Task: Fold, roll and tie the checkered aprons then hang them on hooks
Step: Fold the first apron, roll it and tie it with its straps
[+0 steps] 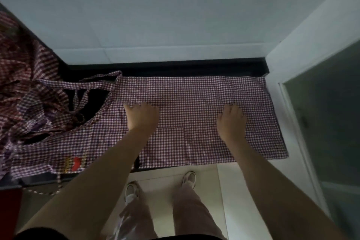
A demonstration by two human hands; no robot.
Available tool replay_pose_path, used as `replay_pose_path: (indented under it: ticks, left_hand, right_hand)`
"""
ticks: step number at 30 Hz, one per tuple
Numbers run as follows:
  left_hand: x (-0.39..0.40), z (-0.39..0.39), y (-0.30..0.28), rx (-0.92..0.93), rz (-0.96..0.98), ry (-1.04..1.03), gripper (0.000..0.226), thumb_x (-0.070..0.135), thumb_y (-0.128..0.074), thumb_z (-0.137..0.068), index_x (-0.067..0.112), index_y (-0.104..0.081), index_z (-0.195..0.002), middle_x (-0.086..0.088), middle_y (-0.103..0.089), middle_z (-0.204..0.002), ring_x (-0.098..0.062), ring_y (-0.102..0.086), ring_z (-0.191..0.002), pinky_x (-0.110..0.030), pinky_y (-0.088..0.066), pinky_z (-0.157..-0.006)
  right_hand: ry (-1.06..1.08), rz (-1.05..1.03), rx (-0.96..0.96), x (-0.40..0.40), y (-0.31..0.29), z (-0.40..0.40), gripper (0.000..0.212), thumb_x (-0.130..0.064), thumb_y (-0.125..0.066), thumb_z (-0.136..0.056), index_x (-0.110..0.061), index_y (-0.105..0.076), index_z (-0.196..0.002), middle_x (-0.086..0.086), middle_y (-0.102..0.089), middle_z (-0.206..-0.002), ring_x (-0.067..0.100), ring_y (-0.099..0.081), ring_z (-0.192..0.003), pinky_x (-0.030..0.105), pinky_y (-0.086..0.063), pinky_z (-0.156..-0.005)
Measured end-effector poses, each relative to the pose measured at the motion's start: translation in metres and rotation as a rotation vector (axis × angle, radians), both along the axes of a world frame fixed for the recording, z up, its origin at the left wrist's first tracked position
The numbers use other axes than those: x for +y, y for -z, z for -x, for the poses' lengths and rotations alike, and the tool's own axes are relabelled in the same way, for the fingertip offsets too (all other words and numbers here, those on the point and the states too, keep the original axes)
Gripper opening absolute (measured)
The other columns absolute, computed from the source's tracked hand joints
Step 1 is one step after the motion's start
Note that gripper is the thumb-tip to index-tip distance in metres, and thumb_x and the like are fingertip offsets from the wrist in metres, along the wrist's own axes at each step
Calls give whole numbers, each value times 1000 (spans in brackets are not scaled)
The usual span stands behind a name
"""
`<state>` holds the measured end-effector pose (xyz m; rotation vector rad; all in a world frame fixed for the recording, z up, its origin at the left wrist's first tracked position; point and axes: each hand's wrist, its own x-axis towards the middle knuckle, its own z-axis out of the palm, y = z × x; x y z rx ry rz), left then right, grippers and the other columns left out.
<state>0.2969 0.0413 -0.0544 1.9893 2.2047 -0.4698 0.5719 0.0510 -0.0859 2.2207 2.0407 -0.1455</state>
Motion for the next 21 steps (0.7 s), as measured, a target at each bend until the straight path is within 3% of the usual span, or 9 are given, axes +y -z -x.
replay_pose_path:
  ticks: [3, 5, 10, 13, 17, 21]
  left_hand:
    - [54, -21, -6, -80, 27, -1, 30, 18, -38, -100, 11, -65, -112, -7, -62, -112, -27, -63, -96, -40, -46, -86]
    - [81, -28, 1, -212, 1, -33, 30, 16, -39, -100, 9, -54, -126, -10, -51, -127, -31, -61, -103, -41, -46, -76]
    - [118, -35, 20, -241, 97, 6, 55, 12, -43, -100, 18, -27, -153, -4, -21, -160, -32, -57, -118, -46, -51, -87]
    - [127, -39, 22, -262, 99, -47, 52, 16, -48, -98, 18, -33, -148, -10, -32, -148, -36, -60, -107, -47, -53, -80]
    - [132, -43, 16, -289, 93, -107, 40, 21, -57, -93, 15, -48, -133, -14, -40, -130, -31, -58, -93, -38, -49, -70]
    - [130, -45, 9, -487, 16, -20, 29, 22, -66, -86, 17, -62, -115, -6, -49, -123, -27, -58, -95, -36, -48, -76]
  right_hand:
    - [-21, -41, 34, 60, -9, -35, 32, -13, -55, -90, -2, -55, -120, 19, -57, -122, 34, -52, -113, 46, -46, -94]
    - [-111, -54, 121, 95, -12, -41, 35, -9, -54, -92, -3, -54, -126, 18, -57, -125, 32, -53, -116, 43, -45, -98]
    - [-279, 126, 227, 135, -10, -36, 47, -17, -54, -98, -10, -43, -143, 13, -49, -142, 29, -46, -130, 45, -38, -109]
    - [-319, 152, 147, 144, -12, -34, 44, -21, -56, -97, -14, -47, -140, 12, -51, -136, 30, -45, -126, 47, -35, -106]
    - [-358, 159, 1, 152, -22, -31, 23, -25, -59, -95, -14, -64, -114, 10, -51, -123, 29, -41, -120, 44, -34, -101]
    - [-474, 75, 87, 151, -26, -26, 17, -18, -63, -90, -13, -65, -106, 6, -51, -116, 26, -41, -112, 38, -37, -86]
